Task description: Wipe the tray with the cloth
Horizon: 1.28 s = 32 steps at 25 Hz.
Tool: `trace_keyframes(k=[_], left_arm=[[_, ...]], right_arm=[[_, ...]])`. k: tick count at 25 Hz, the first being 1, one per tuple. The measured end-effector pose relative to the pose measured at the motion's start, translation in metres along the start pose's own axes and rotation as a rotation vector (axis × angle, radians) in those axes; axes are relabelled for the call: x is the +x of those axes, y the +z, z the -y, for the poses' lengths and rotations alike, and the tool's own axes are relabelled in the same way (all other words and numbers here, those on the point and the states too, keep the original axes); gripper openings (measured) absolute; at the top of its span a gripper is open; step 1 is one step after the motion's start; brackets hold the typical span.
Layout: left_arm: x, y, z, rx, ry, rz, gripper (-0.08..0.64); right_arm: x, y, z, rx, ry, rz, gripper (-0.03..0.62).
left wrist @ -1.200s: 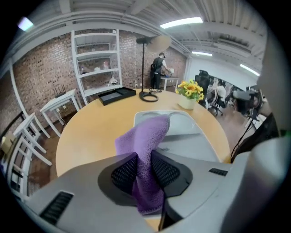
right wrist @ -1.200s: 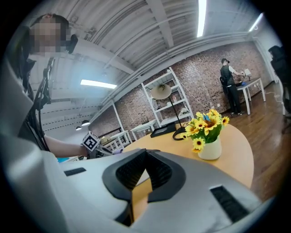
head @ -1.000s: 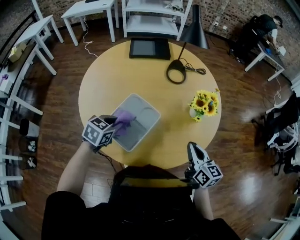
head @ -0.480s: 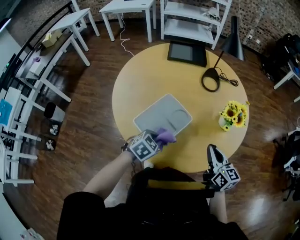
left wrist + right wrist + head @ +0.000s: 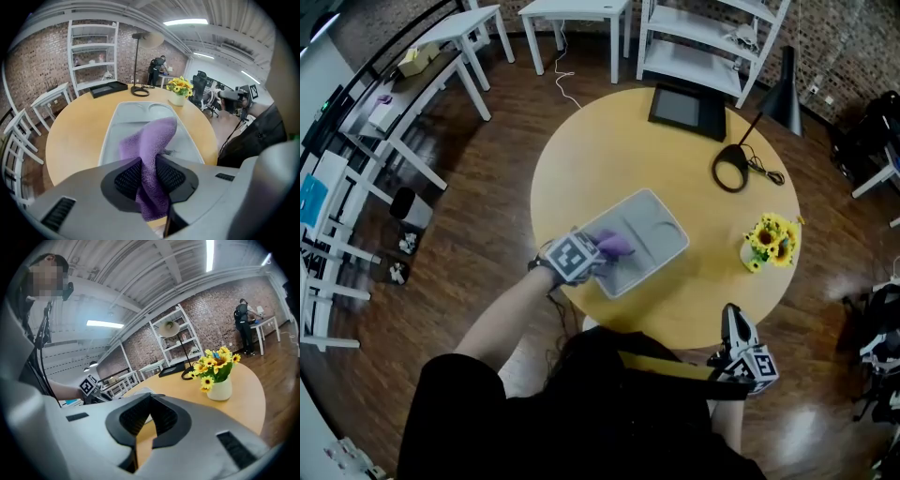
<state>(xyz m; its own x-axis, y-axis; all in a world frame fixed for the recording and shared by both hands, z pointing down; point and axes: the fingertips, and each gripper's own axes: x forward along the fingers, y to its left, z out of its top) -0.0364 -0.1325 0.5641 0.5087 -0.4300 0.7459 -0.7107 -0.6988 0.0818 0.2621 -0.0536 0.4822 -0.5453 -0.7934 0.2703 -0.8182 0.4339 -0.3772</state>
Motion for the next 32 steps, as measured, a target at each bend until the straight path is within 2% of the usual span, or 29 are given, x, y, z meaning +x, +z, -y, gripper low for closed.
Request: trace_keyframes(k=[6,13,15,18,20,23,25,27,29,32], left_arm=[[-0.006,0.008,-0.037,-0.033,0.021,0.027,0.077],[-0.015,0.012,-0.065,-0.154,0.028,0.078,0.077],[-0.020,0.012,-0.071,-0.172,0.058,0.093,0.077],[-0.033,0.009,-0.087,-0.204,0.144,0.107,0.077],[-0.041,0.007,-0.096,-0.268,0.158,0.139,0.077],[-0.056,0.006,-0.104,-0.402,0.150,0.241,0.077],[-0.069,0.005,-0.104,-0.456,0.167,0.304,0.077],[-0.081,0.004,-0.099,-0.467,0.176,0.348,0.077],[-0.093,0.011,-0.093,-0.437,0.169,0.385,0.077],[-0.101,0.028,-0.090,-0.374,0.126,0.414,0.077]], right_arm=[[-0.005,-0.007,0.010,0.012,-0.035,-0.005,0.003],[0.000,-0.006,0.010,-0.010,-0.035,-0.027,0.003],[0.001,-0.009,0.010,-0.017,-0.041,-0.050,0.003],[0.003,-0.016,0.011,-0.026,-0.054,-0.092,0.003],[0.005,-0.019,0.011,-0.018,-0.049,-0.107,0.003],[0.010,-0.023,0.008,0.004,-0.021,-0.108,0.003],[0.013,-0.031,0.004,0.026,0.016,-0.110,0.003],[0.015,-0.043,-0.006,0.043,0.070,-0.138,0.003],[0.021,-0.049,-0.016,0.027,0.127,-0.181,0.003],[0.025,-0.041,-0.028,0.005,0.136,-0.185,0.003]])
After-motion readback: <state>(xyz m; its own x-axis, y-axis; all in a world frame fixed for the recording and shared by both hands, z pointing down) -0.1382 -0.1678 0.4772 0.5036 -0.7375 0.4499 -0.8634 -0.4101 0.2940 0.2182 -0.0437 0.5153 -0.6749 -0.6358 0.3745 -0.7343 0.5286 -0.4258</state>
